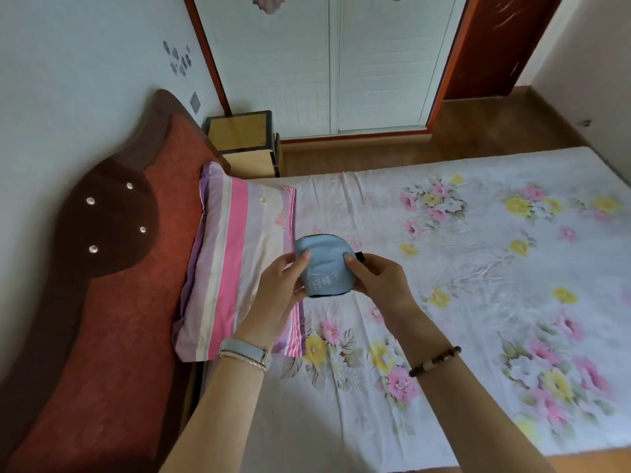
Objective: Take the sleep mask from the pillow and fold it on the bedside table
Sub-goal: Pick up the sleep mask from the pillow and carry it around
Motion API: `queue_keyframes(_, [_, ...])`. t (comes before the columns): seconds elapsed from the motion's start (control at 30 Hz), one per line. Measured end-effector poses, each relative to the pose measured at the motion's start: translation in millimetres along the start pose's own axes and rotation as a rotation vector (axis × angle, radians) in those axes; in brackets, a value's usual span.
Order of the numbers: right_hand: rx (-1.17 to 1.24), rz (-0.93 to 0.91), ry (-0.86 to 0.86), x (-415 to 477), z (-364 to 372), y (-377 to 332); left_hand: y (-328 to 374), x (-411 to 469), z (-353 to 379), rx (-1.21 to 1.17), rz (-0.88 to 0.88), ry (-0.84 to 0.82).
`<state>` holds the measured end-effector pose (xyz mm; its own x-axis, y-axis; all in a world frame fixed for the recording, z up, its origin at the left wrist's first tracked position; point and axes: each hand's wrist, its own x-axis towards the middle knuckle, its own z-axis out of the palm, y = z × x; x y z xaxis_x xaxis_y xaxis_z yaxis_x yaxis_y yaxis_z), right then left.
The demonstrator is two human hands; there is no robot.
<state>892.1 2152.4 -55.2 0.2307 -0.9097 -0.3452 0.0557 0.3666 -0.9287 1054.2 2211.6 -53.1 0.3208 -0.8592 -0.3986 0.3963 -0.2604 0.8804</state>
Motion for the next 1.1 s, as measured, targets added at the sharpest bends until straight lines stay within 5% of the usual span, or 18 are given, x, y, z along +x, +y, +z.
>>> queue_keyframes(0.5, [0.276, -0.123, 0.420, -118, -51, 11, -13, -31, 63, 0.150, -0.100, -0.452])
queue_keyframes(1.1, [0.448, -0.259, 1.046, -310, -238, 52, -134, -175, 281, 0.379, -0.321, -1.067])
